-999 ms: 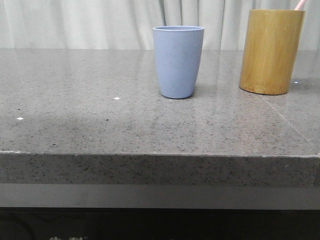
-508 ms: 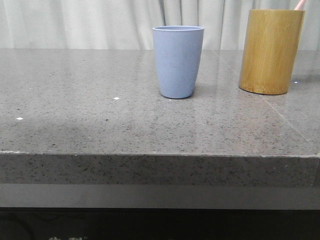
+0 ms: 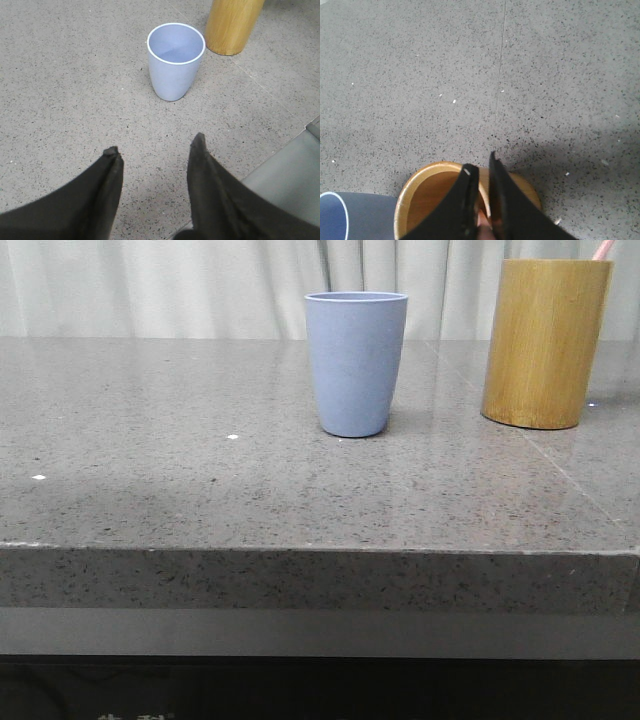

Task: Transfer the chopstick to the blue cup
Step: 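Lower the right gripper into the bamboo cup and grasp the pink stick, then lift the pink stick over the blue cup, lower it in, release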

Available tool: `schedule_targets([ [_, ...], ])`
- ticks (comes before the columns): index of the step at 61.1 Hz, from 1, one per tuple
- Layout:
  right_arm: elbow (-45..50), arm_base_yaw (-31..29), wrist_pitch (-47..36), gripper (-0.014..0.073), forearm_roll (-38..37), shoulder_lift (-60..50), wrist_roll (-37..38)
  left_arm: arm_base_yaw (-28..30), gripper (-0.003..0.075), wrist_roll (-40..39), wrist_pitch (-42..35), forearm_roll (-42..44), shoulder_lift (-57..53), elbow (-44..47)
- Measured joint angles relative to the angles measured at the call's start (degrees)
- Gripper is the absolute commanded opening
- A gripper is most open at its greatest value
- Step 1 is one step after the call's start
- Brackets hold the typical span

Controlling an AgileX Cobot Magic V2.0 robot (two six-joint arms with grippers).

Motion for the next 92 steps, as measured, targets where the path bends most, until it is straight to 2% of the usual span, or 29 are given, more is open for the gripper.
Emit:
schedule_targets([
  [22, -0.4, 0.0, -0.8, -0.0050, -3.0, -9.6, -2.8, 0.0, 0.0316, 0.0, 0.0, 0.0, 0.0, 0.0],
  [44, -10.4, 1.4, 0.0, -0.0050, -4.5, -24.1, -4.5, 0.0, 0.0316, 0.0, 0.0, 0.1, 0.0, 0.0],
  [55, -11.4, 8.0, 0.0, -0.0050, -3.2, -27.2, -7.4, 0.0, 0.0316, 0.0, -0.1, 0.1, 0.0, 0.0],
  [67, -11.4, 20.1, 0.0, -0.0050, -2.9, -24.5, -11.9, 0.0, 0.0316, 0.0, -0.2, 0.1, 0.0, 0.0],
  [79, -11.4, 31.1, -0.3, -0.0050, -9.7, -16.9, -13.9, 0.0, 0.0316, 0.0, -0.3, 0.1, 0.0, 0.0],
  [92, -11.4, 35.1, -3.3, -0.0050, -16.5, -6.9, -14.1, 0.0, 0.0316, 0.0, -0.4, 0.1, 0.0, 0.0],
])
